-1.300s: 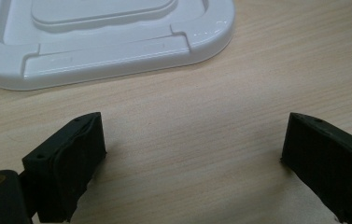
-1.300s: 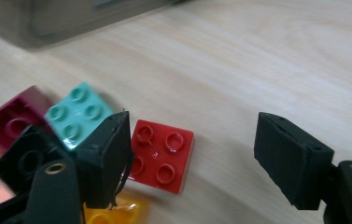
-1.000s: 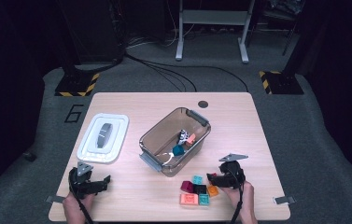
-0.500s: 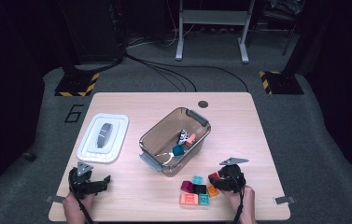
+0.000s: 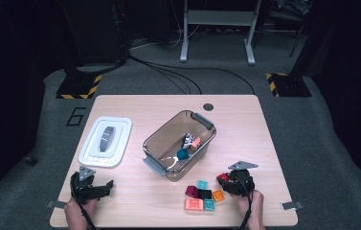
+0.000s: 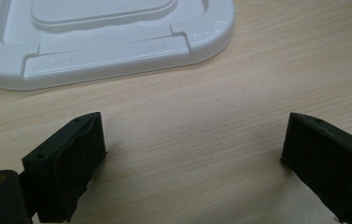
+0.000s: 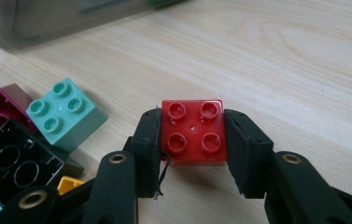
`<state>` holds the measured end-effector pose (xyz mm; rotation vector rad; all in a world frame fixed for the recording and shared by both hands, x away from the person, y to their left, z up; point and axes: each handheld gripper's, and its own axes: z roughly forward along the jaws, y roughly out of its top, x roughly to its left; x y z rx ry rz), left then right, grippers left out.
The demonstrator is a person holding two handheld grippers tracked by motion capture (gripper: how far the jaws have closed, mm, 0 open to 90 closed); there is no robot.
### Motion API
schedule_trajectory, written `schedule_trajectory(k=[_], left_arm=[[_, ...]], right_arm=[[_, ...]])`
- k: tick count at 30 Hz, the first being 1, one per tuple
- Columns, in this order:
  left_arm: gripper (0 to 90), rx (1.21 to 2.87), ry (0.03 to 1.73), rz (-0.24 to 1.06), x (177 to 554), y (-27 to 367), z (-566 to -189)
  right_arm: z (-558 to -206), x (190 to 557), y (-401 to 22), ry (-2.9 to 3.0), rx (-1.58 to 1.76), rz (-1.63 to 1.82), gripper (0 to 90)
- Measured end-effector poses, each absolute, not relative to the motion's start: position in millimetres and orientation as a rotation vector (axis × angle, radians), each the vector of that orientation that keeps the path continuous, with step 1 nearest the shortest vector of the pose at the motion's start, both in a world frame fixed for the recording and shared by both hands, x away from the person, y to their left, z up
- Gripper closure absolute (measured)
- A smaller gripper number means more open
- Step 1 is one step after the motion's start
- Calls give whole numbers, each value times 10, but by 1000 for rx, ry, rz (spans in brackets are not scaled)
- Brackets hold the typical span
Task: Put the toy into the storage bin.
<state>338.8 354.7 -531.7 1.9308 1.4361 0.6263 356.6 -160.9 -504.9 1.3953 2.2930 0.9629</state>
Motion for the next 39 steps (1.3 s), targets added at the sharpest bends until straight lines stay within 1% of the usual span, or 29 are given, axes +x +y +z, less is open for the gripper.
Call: schedule_trajectory(k=[6,39], left_arm=[[62,1931,1435,626,3388,3547,-5317],[61,1945,1432,625,3386,3553,-5312]], right_arm=[[-5000,3643,-1662,2274,1397,984,585],[-4452,4118,-1832,2215,1400,1054,585]])
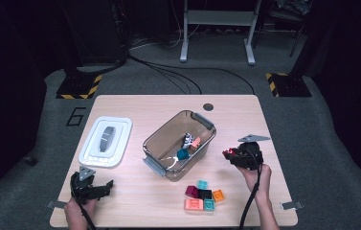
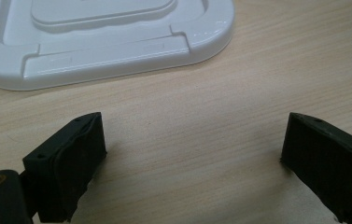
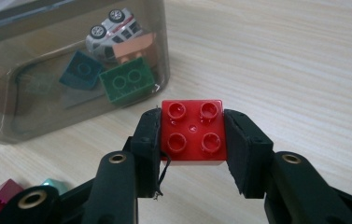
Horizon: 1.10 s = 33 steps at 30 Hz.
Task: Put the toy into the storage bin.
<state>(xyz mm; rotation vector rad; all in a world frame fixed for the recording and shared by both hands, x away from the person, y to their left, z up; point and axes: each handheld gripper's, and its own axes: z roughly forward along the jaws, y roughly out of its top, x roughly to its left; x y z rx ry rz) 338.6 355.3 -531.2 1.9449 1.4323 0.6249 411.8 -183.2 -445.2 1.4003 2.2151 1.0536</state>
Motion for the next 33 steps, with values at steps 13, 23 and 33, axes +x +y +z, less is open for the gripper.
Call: schedule_trajectory(k=[13,23,33], left_arm=[[61,1938,1437,631,3387,3554,-5314],[61,1921,1442,631,3392,3547,-5320],[62,1922,1442,631,3392,3547,-5320]], right_arm=[[-4299,4308,-1948,2184,1395,1063,585],[-4105,4423,-2003,2160,1380,1070,586],[-3908,4510,-1996,2151,1340,1063,585]])
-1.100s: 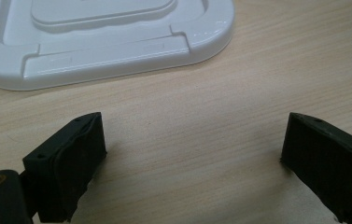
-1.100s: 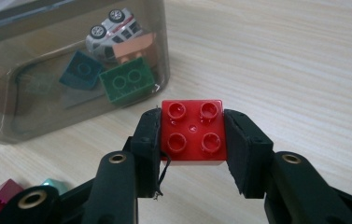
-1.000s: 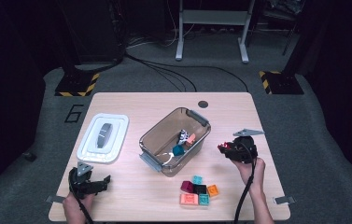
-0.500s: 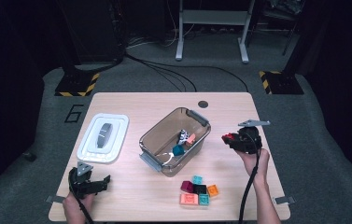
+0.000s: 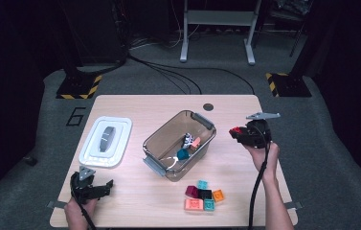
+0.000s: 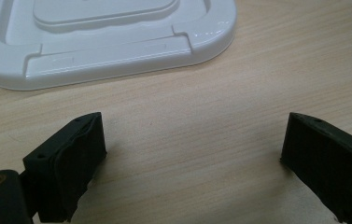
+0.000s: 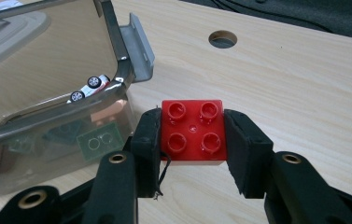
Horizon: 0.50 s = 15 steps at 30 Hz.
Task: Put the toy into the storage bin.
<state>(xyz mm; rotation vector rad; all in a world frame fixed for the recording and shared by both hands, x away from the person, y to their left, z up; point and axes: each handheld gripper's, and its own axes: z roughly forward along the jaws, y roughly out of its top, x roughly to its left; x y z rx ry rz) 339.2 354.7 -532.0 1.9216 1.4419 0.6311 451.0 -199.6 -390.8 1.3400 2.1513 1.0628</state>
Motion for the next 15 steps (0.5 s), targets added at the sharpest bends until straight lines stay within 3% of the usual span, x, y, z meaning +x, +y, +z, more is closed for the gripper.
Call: schedule_trajectory(k=[15], left_arm=[[62,1937,1440,628,3390,3553,-5313]], right_arm=[[-3619,4642,-1820,2145,1283,1082,585]])
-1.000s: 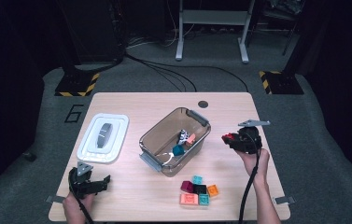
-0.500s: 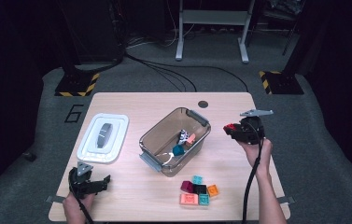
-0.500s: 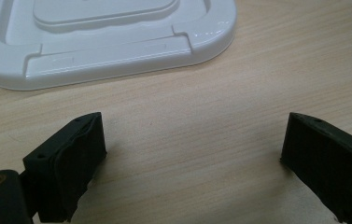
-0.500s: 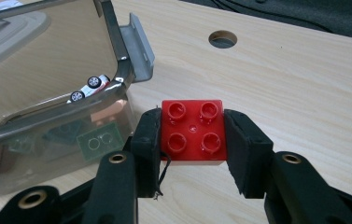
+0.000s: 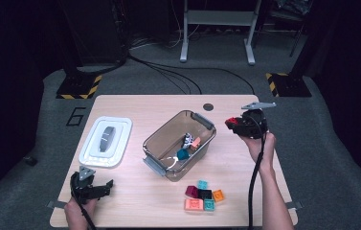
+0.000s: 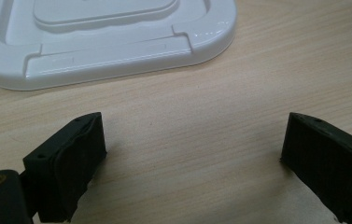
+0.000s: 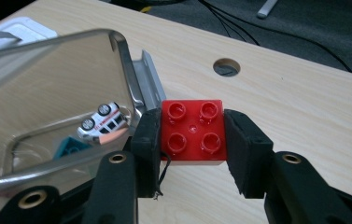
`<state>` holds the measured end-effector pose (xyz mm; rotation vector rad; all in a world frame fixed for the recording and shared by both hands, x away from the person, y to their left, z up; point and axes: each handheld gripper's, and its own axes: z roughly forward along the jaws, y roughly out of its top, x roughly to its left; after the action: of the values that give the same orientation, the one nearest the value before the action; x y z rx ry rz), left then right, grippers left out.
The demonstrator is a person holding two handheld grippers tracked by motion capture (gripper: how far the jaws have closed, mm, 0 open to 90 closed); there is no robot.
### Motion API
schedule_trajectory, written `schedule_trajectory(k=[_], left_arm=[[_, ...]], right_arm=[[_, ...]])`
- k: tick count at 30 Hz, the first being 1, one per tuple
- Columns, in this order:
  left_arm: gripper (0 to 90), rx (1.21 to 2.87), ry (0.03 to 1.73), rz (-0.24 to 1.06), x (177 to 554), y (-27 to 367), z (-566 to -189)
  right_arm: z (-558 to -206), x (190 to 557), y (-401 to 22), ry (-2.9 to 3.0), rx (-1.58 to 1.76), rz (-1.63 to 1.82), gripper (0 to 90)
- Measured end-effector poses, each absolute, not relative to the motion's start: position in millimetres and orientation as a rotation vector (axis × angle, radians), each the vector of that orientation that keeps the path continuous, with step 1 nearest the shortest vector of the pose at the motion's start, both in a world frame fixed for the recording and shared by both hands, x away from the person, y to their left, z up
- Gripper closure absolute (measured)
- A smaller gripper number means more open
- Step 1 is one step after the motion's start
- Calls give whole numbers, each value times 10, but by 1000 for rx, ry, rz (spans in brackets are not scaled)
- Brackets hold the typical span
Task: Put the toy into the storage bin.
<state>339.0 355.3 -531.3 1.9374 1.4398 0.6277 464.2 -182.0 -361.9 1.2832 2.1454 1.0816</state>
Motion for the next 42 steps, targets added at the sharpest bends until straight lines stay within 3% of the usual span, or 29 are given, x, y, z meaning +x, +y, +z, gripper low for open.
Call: schedule_trajectory(k=[19,42], left_arm=[[62,1938,1439,632,3390,3553,-5313],[62,1945,1440,629,3389,3555,-5308]], right_arm=[[-3489,4629,-1336,2252,1150,1090,585],[-3839,4449,-734,2502,1001,1001,583]])
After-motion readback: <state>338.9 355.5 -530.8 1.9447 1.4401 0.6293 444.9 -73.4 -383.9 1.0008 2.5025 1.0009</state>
